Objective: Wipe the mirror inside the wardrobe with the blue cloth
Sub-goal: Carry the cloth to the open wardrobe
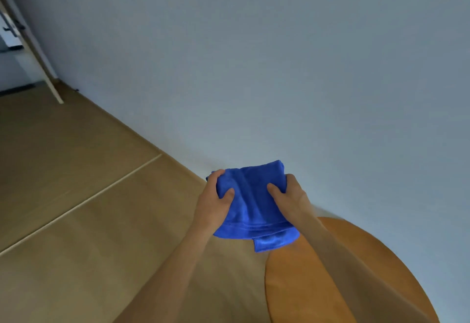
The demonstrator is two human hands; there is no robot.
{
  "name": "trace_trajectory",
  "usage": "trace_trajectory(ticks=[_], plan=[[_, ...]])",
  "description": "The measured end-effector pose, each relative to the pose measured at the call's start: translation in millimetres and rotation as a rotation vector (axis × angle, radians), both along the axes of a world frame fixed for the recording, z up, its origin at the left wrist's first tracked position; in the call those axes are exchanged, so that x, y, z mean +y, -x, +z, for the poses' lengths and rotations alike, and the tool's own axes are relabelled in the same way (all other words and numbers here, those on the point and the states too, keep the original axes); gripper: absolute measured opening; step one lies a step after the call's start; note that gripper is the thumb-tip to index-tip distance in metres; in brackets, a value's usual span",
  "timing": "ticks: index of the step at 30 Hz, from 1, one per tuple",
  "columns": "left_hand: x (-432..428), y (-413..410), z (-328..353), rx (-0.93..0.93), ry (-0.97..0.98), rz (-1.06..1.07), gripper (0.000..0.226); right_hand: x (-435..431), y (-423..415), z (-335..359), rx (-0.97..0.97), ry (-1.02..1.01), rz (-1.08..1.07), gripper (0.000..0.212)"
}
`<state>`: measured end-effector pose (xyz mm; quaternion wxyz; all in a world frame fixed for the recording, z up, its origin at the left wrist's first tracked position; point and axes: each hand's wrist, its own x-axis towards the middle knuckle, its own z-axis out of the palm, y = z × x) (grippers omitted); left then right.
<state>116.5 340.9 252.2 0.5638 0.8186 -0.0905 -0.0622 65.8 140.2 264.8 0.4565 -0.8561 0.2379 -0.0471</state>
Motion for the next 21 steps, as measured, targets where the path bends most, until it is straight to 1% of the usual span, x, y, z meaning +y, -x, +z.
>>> trace_trajectory(ticks=[4, 9, 11, 12, 14, 17, 19, 21], plan=[[77, -4, 8, 0.016, -0.009, 0.166, 0.052, 72, -30, 5, -0.020, 0.004, 0.144, 0.022], [161, -8, 25, 0.032, -0.091, 0.428, 0.068, 158, -70, 18, -0.059, -0.002, 0.352, 0.024], [189, -9, 31, 0.062, -0.068, 0.531, 0.072, 190, -85, 22, -0.084, -0.004, 0.424, 0.024], [202, -9, 34, 0.087, -0.037, 0.574, 0.071, 205, -92, 24, -0.092, -0.005, 0.453, 0.024], [227, -10, 39, 0.117, 0.000, 0.654, 0.061, 233, -106, 26, -0.098, -0.011, 0.503, 0.023], [261, -13, 42, 0.121, 0.008, 0.723, 0.050, 273, -125, 26, -0.127, -0.008, 0.593, 0.017], [281, -17, 42, 0.112, -0.015, 0.744, 0.052, 295, -138, 25, -0.174, 0.017, 0.637, 0.010], [297, -24, 40, 0.091, -0.022, 0.773, 0.058, 314, -151, 25, -0.199, 0.035, 0.675, 0.014]])
